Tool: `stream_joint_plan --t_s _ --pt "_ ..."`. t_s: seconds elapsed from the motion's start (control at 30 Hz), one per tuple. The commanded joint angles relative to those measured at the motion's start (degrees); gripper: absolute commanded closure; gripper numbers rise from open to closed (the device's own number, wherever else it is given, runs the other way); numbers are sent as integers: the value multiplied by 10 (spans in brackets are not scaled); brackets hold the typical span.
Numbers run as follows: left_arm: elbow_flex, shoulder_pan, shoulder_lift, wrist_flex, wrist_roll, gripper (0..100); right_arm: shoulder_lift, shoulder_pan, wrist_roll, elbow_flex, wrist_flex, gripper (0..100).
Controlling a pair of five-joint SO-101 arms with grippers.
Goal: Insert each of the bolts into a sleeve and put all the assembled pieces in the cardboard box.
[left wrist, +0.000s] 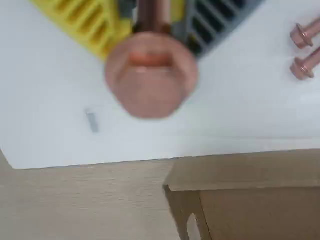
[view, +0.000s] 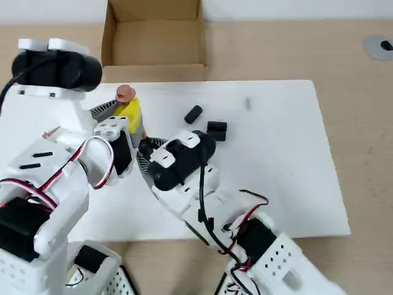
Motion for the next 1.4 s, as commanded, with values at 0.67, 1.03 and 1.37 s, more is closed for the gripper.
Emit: stream_joint_plan --t_s 0.67,1.03,1.37 --pt "-48 -21 2 27 -22 993 -9 -6 -1 0 -18 988" --pt "-49 -19 0 54 -11 993 -8 -6 -1 1 -41 988" --pt "-48 -18 1 29 -11 993 -8 -6 -1 1 -40 988"
